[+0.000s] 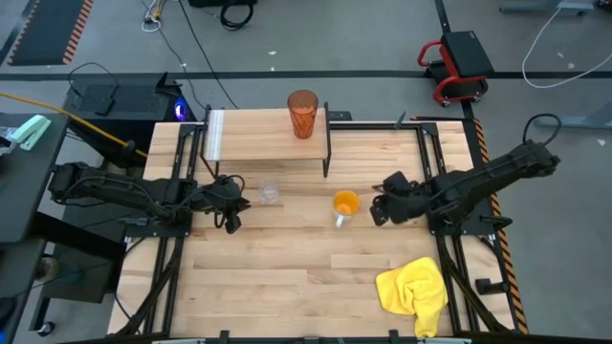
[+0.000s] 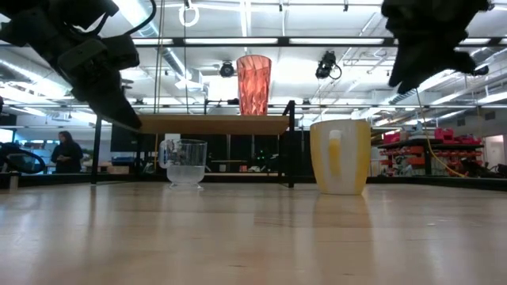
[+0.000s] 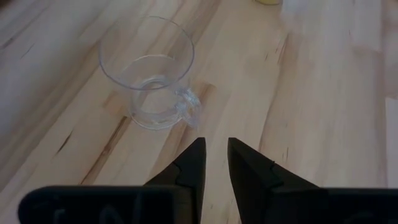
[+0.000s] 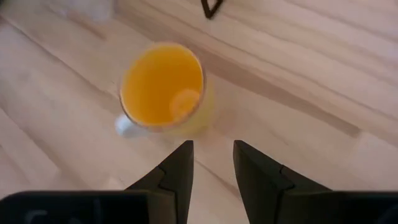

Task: Stack small to large cups/mugs on shelf
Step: Put the yellow mug on the shelf

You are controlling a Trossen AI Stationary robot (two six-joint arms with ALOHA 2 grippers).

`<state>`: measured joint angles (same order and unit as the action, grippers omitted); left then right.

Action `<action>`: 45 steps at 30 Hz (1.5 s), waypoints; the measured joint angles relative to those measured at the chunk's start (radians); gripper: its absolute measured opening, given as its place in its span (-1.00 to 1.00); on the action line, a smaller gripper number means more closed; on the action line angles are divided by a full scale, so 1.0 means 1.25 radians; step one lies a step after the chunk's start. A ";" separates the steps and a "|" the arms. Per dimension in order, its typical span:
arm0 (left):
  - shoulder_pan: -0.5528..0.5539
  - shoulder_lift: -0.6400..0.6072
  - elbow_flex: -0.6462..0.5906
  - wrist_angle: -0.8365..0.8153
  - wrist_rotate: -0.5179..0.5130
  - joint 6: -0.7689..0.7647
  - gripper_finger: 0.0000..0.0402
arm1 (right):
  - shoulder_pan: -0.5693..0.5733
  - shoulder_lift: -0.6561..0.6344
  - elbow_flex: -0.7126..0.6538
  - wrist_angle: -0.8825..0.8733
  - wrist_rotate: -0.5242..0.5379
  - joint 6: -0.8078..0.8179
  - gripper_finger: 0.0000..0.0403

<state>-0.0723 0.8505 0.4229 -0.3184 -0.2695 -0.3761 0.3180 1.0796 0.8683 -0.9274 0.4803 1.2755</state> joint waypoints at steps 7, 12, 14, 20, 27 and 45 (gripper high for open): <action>0.000 0.000 0.000 0.012 0.000 0.017 -0.64 | -0.162 0.019 -0.049 0.078 -0.084 -0.114 -0.40; 0.000 0.000 0.000 0.012 0.000 0.017 -0.62 | -0.226 0.084 -0.007 0.126 -0.151 -0.194 -0.40; 0.000 0.000 0.000 0.012 0.000 0.017 -0.61 | -0.239 0.122 0.005 0.126 -0.177 -0.207 -0.40; 0.000 0.000 0.000 0.011 0.000 0.012 -0.62 | -0.261 0.213 0.042 0.130 -0.187 -0.244 -0.40; 0.000 0.000 0.000 0.010 0.000 0.010 -0.61 | -0.269 0.256 0.079 0.128 -0.200 -0.262 -0.40; 0.000 0.000 0.000 0.009 0.000 0.010 -0.60 | -0.271 0.243 0.113 0.124 -0.207 -0.313 -0.40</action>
<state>-0.0723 0.8505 0.4229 -0.3073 -0.2695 -0.3637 -0.0213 1.3834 1.0096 -0.7726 0.2212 0.8837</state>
